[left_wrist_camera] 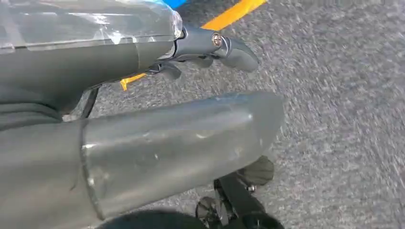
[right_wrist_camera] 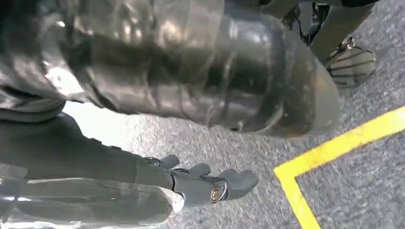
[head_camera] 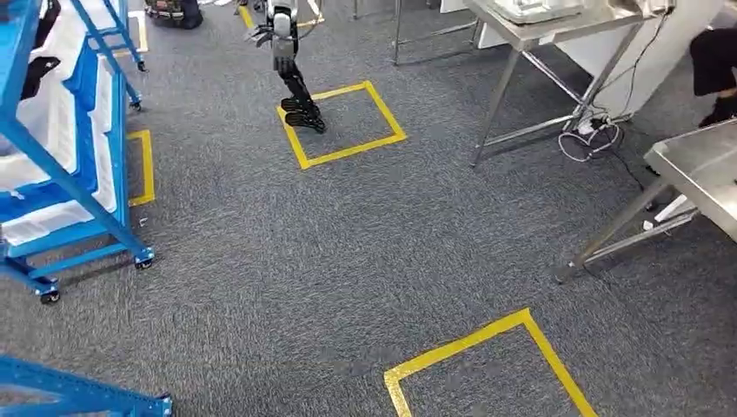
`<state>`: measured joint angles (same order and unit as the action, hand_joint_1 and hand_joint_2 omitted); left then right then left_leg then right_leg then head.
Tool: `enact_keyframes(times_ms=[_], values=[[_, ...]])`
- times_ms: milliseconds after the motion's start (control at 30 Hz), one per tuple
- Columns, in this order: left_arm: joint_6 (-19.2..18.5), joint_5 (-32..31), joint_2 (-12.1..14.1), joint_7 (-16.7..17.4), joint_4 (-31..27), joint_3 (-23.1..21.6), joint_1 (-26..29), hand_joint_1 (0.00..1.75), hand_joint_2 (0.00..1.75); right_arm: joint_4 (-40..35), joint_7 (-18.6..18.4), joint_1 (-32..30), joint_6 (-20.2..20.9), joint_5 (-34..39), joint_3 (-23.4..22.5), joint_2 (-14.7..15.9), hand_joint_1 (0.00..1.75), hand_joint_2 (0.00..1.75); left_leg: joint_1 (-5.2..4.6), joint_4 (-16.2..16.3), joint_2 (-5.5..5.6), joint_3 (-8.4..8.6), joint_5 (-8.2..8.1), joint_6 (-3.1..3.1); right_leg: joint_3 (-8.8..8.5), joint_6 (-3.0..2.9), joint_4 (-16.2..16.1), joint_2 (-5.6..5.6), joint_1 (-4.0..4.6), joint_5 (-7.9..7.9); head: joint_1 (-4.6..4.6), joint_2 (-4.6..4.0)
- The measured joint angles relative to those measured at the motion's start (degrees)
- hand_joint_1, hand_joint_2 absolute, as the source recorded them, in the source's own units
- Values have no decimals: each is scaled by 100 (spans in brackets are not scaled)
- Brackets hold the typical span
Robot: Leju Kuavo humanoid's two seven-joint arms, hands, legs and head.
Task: Take the parts from the cabinet and place them on the table.
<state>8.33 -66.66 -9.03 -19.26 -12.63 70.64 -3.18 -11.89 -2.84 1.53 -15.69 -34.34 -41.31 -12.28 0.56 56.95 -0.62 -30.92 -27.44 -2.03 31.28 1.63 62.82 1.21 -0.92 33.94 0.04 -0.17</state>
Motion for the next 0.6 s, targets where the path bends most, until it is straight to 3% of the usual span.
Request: enact_keyframes(times_ms=[67, 100, 133, 200, 233, 267, 300, 333, 400, 433, 467, 500, 567, 600], values=[[0, -2, 2, -2, 0, 0, -16, 0, 0, 0, 0, -10, 0, 0, 2, 0, 0, 0, -16, 3, 97, -28, 8, -21, 449, 5, 914, -87, 1, 433, -2, 0], [0, -2, 6, -2, 0, 0, -15, 0, 0, 0, 0, -15, 0, 0, 2, 0, 0, 0, -28, 8, 161, -34, 10, -24, 634, 0, 1263, -93, 3, 510, -4, 0], [0, 0, 7, 0, 0, 0, -12, 0, 0, 0, -2, -18, 0, 0, 2, 0, 0, 0, -34, 11, 230, -30, 10, -24, 682, -10, 1323, -95, 3, 427, -2, 0], [-2, -2, 4, 0, 0, 0, -6, 0, 0, 0, 0, -20, 11, 0, 2, 0, 0, 0, -40, 23, 380, -10, 8, -20, 412, -58, 679, -131, 4, -76, -4, 0], [-4, -6, 4, 2, 0, 0, -14, 0, 0, 0, 0, -23, 28, 0, 2, 0, 0, 0, -43, 28, 459, 0, 4, -15, 171, -97, 124, -224, 8, -377, -2, 0], [-9, -11, -2, 7, 0, 0, -16, 0, 0, 0, 0, -38, 46, 0, 0, 4, 0, 0, -36, 33, 517, -9, -1, -5, 3, -146, -301, -435, 16, -522, -2, 0], [-11, -13, -22, 9, 0, 0, -26, 0, 0, 2, 0, -40, 65, 2, 0, 20, 0, 0, -76, 78, 554, -35, -18, 36, -37, -179, -425, -580, 1, -459, -4, 0], [-11, -13, -22, 13, 0, 0, -28, 0, 0, 2, 2, -25, 79, 2, 2, 20, 0, 0, -46, 65, 600, -65, -1, 73, -33, -170, -411, -495, 20, -469, -2, 0], [-13, -17, -22, 24, 0, 0, -5, 0, 0, 2, 2, -1, 114, 7, 0, 22, 0, 0, -17, 40, 694, -80, 23, 142, -35, -209, -421, -432, 47, -473, -2, 0], [-9, -24, -5, 48, 0, 0, -2, 0, 0, 0, 2, 0, 138, 11, 0, 20, 0, 0, -60, 42, 737, -96, 16, 184, -60, -250, -501, -360, -27, -506, -3, 0], [-7, -48, -2, 52, 0, -2, -5, 0, 0, 0, -4, -4, 153, 22, 0, 30, 0, 0, -50, 136, 511, -112, -56, 199, -96, -272, -541, -278, -27, -525, -9, 0], [-2, -57, -4, 68, 0, -2, -16, 0, 0, 0, -2, -24, 168, 26, 0, 35, 0, 0, -46, 369, 300, -223, -240, 229, -102, -320, -551, -221, -29, -526, -35, 0], [4, -101, -9, 92, 0, -7, -42, 0, 0, 2, -2, -60, 234, 57, 0, 46, 0, 0, -4, 1295, 143, -662, -723, 288, -99, -340, -545, -47, -3, -509, -35, 0], [13, -122, -11, 98, 0, -9, -41, 0, 0, 2, -2, -63, 262, 68, -2, 57, 0, 0, 12, 1658, 122, -837, -848, 314, -98, -342, -543, 27, 2, -503, -37, 0]])
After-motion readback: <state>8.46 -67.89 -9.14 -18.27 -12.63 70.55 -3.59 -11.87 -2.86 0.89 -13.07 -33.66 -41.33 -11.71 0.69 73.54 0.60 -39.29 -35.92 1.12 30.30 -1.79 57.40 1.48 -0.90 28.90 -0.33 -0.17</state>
